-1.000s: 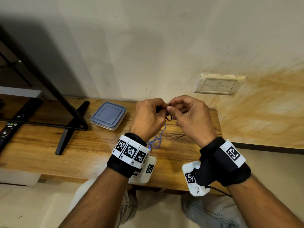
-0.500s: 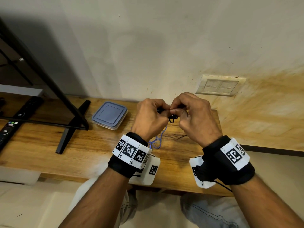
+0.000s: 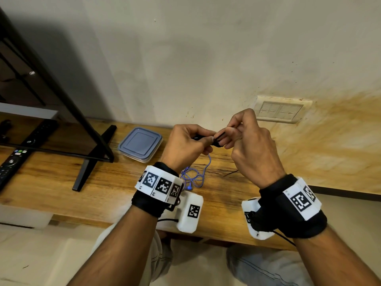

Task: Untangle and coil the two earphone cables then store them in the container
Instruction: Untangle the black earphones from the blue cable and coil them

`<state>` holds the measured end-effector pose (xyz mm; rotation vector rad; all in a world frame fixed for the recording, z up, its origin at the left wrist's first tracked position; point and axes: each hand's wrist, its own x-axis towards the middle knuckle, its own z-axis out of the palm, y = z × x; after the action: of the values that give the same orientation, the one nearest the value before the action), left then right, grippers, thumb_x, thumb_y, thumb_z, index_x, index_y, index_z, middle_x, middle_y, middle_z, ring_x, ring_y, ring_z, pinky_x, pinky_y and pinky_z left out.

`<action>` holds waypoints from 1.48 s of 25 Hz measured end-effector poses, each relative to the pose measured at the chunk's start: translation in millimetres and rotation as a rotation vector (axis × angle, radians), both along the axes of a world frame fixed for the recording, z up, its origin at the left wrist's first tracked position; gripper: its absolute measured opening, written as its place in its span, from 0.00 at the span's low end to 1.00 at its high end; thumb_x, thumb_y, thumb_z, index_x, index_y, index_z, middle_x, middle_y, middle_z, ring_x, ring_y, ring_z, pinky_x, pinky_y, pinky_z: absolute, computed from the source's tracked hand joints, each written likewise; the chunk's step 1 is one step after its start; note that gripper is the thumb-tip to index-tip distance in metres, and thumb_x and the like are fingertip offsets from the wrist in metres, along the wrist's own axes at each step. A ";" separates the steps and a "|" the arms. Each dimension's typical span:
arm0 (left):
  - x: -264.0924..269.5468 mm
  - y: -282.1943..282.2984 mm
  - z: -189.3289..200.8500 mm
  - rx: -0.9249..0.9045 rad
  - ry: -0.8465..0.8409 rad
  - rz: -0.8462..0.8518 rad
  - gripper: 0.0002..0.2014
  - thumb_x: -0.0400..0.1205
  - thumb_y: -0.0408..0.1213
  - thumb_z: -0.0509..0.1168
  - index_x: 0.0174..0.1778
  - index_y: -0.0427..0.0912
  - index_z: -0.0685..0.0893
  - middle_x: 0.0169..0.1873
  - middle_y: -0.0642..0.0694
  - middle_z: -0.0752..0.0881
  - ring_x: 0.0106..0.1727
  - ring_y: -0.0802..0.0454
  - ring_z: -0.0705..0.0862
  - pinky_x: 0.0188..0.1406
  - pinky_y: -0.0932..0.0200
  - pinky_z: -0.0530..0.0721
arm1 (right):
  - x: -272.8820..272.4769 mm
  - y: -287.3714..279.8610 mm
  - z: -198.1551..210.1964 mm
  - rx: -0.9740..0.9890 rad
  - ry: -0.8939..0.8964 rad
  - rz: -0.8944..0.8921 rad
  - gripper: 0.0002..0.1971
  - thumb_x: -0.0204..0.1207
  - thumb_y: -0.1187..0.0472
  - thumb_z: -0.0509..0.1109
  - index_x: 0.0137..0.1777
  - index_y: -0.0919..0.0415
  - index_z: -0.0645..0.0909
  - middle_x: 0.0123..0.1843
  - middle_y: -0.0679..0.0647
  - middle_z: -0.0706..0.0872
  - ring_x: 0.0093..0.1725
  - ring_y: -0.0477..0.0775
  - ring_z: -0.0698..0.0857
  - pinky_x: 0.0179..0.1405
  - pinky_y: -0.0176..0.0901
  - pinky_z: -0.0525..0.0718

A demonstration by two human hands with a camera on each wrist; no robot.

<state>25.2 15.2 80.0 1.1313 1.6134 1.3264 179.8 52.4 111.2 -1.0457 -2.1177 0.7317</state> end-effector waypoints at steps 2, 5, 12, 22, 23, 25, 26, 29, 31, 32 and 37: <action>-2.4 -0.2 -0.8 -0.017 -0.057 -0.020 0.08 0.78 0.24 0.71 0.41 0.41 0.90 0.34 0.40 0.92 0.30 0.53 0.89 0.35 0.59 0.90 | -1.1 -0.9 1.9 -0.027 -0.004 -0.001 0.08 0.84 0.71 0.60 0.53 0.57 0.68 0.38 0.47 0.90 0.35 0.28 0.84 0.30 0.15 0.72; -5.3 -1.2 -1.5 -0.056 -0.145 -0.054 0.05 0.79 0.24 0.71 0.47 0.35 0.90 0.35 0.40 0.91 0.30 0.56 0.89 0.34 0.64 0.88 | 0.7 2.2 2.4 -0.039 -0.008 0.029 0.07 0.85 0.70 0.59 0.54 0.58 0.67 0.38 0.49 0.91 0.32 0.27 0.84 0.29 0.16 0.73; -12.0 0.2 -4.5 -0.098 -0.174 -0.132 0.08 0.80 0.26 0.70 0.54 0.35 0.90 0.41 0.40 0.92 0.36 0.54 0.89 0.39 0.63 0.87 | 5.6 5.9 2.9 -0.118 -0.063 0.068 0.01 0.89 0.65 0.54 0.57 0.61 0.66 0.41 0.51 0.92 0.34 0.25 0.83 0.31 0.17 0.73; -3.5 4.7 -12.4 -0.074 -0.037 -0.082 0.03 0.73 0.31 0.78 0.40 0.39 0.92 0.34 0.44 0.92 0.32 0.50 0.87 0.41 0.51 0.88 | 0.1 18.7 -12.3 -0.032 0.113 -0.078 0.05 0.83 0.69 0.64 0.49 0.58 0.74 0.42 0.51 0.88 0.38 0.47 0.84 0.37 0.37 0.78; -2.9 4.6 -13.1 -0.085 -0.028 -0.077 0.03 0.73 0.31 0.78 0.39 0.39 0.92 0.34 0.43 0.92 0.32 0.50 0.87 0.41 0.50 0.88 | -0.3 19.0 -12.7 -0.031 0.133 -0.084 0.07 0.82 0.70 0.65 0.48 0.58 0.74 0.41 0.52 0.87 0.36 0.49 0.84 0.37 0.42 0.80; -1.0 5.4 -13.7 -0.104 -0.004 -0.068 0.02 0.73 0.32 0.79 0.37 0.42 0.92 0.32 0.40 0.92 0.32 0.48 0.87 0.43 0.47 0.90 | -2.1 17.4 -12.7 -0.028 0.173 -0.085 0.07 0.80 0.72 0.66 0.46 0.59 0.75 0.39 0.54 0.86 0.35 0.55 0.85 0.37 0.51 0.84; 0.2 6.1 -14.0 -0.110 0.001 -0.064 0.02 0.73 0.32 0.79 0.37 0.41 0.92 0.32 0.39 0.92 0.32 0.47 0.88 0.44 0.45 0.90 | -2.9 15.3 -12.7 -0.024 0.195 -0.086 0.07 0.79 0.73 0.66 0.46 0.60 0.76 0.38 0.55 0.86 0.35 0.57 0.85 0.36 0.53 0.85; 3.0 9.9 -15.9 -0.116 0.031 -0.046 0.04 0.73 0.33 0.79 0.40 0.38 0.92 0.31 0.42 0.92 0.31 0.51 0.87 0.40 0.52 0.90 | -3.9 15.1 -12.3 -0.051 0.227 -0.117 0.07 0.78 0.74 0.67 0.45 0.61 0.77 0.36 0.53 0.86 0.32 0.52 0.85 0.35 0.49 0.86; 1.9 9.8 -18.8 -0.110 0.112 -0.036 0.04 0.74 0.35 0.78 0.42 0.40 0.93 0.31 0.48 0.91 0.31 0.58 0.85 0.36 0.63 0.84 | -2.3 20.1 -13.6 -0.153 0.234 -0.099 0.06 0.80 0.72 0.67 0.46 0.60 0.77 0.36 0.52 0.86 0.33 0.50 0.87 0.35 0.46 0.88; -0.2 9.3 -19.8 -0.114 0.149 -0.056 0.05 0.73 0.36 0.79 0.44 0.42 0.93 0.34 0.51 0.91 0.34 0.59 0.86 0.38 0.64 0.83 | -1.9 23.0 -14.5 -0.206 0.235 -0.089 0.06 0.82 0.71 0.66 0.46 0.60 0.76 0.37 0.54 0.87 0.33 0.50 0.88 0.35 0.47 0.89; -28.1 6.4 -27.0 -0.238 0.278 -0.083 0.25 0.74 0.41 0.78 0.68 0.51 0.84 0.55 0.51 0.90 0.56 0.55 0.88 0.62 0.54 0.84 | -12.5 44.6 -24.0 -0.289 0.036 -0.029 0.06 0.87 0.67 0.59 0.48 0.57 0.70 0.38 0.60 0.89 0.33 0.53 0.91 0.32 0.49 0.91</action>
<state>-2.9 21.5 53.0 1.2602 1.8453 0.9249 167.4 97.0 87.2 -1.2008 -2.0005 1.0574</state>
